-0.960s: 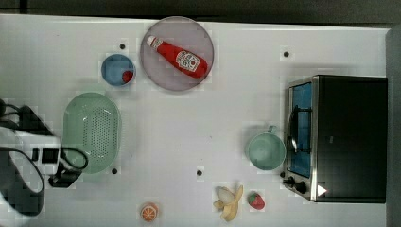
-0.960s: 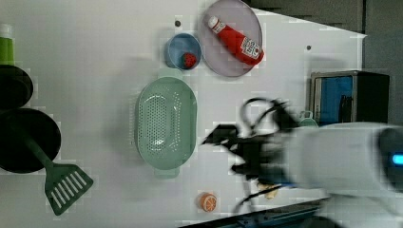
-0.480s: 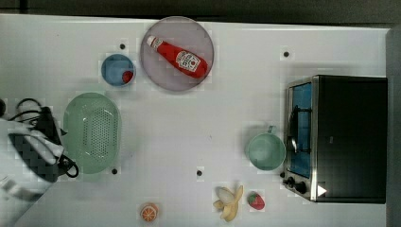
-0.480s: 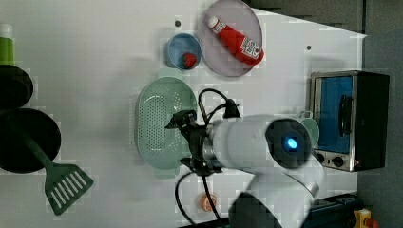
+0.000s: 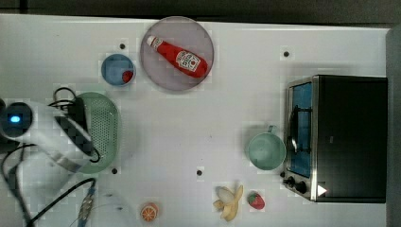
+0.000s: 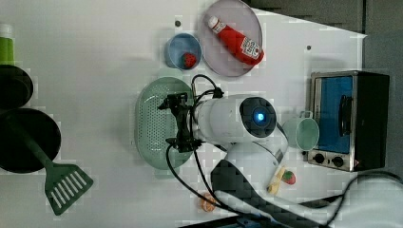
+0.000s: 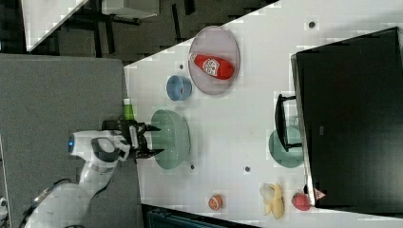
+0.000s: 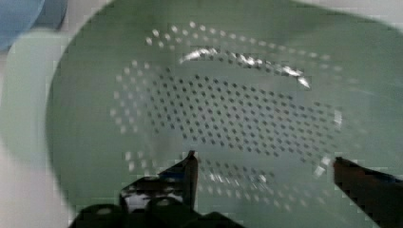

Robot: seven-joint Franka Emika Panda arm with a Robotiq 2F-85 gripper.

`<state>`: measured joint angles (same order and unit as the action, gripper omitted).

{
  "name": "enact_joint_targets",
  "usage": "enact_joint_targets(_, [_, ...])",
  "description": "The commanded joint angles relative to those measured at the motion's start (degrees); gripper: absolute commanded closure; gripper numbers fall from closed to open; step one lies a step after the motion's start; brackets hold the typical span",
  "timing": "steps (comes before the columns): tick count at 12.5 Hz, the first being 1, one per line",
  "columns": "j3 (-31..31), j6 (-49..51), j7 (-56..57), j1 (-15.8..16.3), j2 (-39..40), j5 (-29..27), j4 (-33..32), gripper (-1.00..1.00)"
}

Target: Drag strainer left to right.

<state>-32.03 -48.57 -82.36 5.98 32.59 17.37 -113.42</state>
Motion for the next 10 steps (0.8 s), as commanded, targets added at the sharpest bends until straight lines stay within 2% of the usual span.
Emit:
enact_joint_targets(1, [2.49, -4.11, -4.1, -1.13, 1.99, -1.21, -1.85, -1.0])
enact_joint_targets(6, [6.48, -8.02, -3.81, -1.34, 1.61, 0.27, -6.43, -1.0])
enact_joint_targets(10, [7.06, -10.34, -2.82, -3.7, -1.81, 0.28, -11.43, -1.0])
